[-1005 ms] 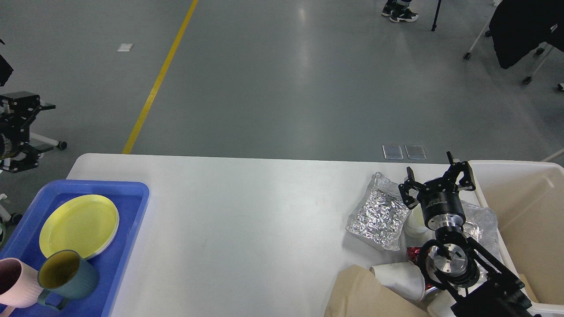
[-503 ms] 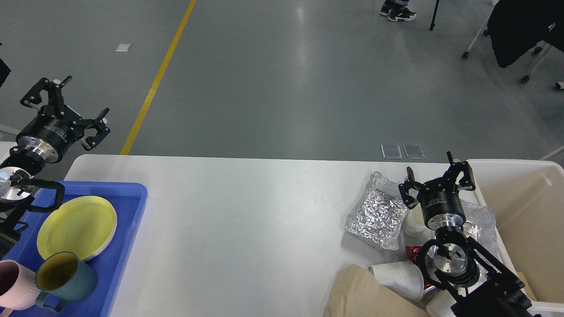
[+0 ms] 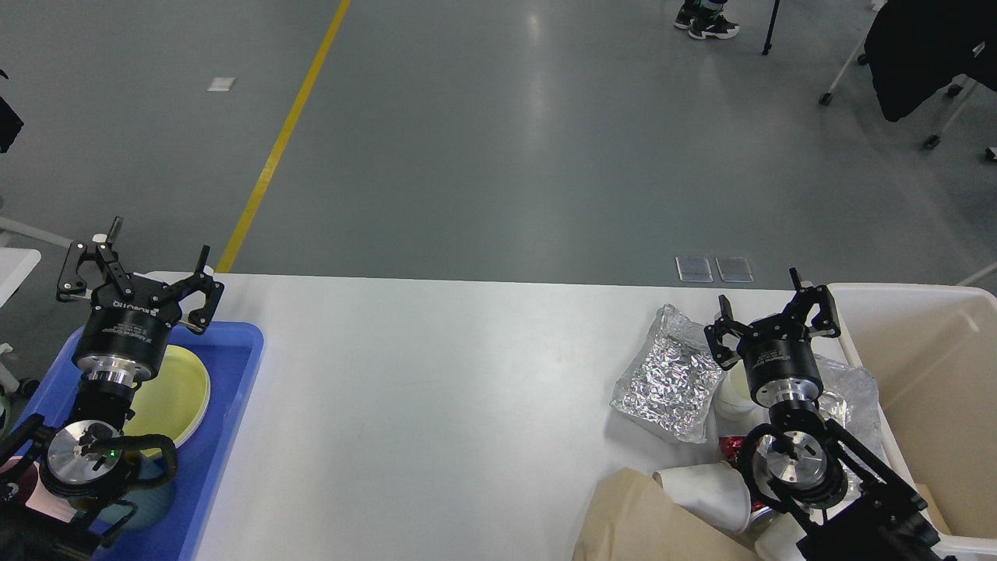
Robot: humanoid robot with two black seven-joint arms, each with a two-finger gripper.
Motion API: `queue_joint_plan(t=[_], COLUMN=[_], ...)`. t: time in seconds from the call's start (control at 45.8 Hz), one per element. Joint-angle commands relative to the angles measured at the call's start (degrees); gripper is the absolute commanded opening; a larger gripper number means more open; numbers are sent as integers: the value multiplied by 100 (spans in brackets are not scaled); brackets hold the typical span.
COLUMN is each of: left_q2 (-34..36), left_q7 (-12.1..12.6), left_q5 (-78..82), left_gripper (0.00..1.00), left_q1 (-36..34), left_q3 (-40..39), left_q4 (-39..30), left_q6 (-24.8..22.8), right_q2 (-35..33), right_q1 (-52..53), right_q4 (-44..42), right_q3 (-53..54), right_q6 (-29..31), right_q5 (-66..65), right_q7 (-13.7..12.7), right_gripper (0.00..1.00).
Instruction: Tidy desktop
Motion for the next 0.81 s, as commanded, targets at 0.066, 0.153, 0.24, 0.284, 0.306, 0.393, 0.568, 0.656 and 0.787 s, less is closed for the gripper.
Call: queue_joint_plan(t=[0.066,0.153,0.24,0.284,0.306,0.393,0.568,0.656,0.787], left_q2=[-144,-179,-153,-161,-170,-188,-267,-337,-337], left_q7=[242,251,216,207,207,207,181,172,198], left_q5=[147,139,121,112,112,112,103,103,103], left_gripper=[96,96,96,96,96,96,96,96,96], left_q1=[262,270,262,262,270,288,262,131,68], left_q3=[-94,-164,-182,-261,-296,-472,-744,-762,-753], left_q4=[-16,-7,36,72,80,98,274,353,370], left_q6=[-141,-141,-141,-141,-150,-185,-203,-194,-194], right_q2=[0,0,0,0,0,0,0,0,0], right_q1=[0,0,0,0,0,0,0,0,0], right_q4=[-1,-1,-1,-1,-1,-1,-1,-1,-1], right_q3=[0,0,0,0,0,0,0,0,0], right_q6=[0,0,0,0,0,0,0,0,0], right_q5=[0,0,0,0,0,0,0,0,0], right_q7=[0,0,0,0,0,0,0,0,0], right_gripper=[100,100,100,100,100,100,100,100,100])
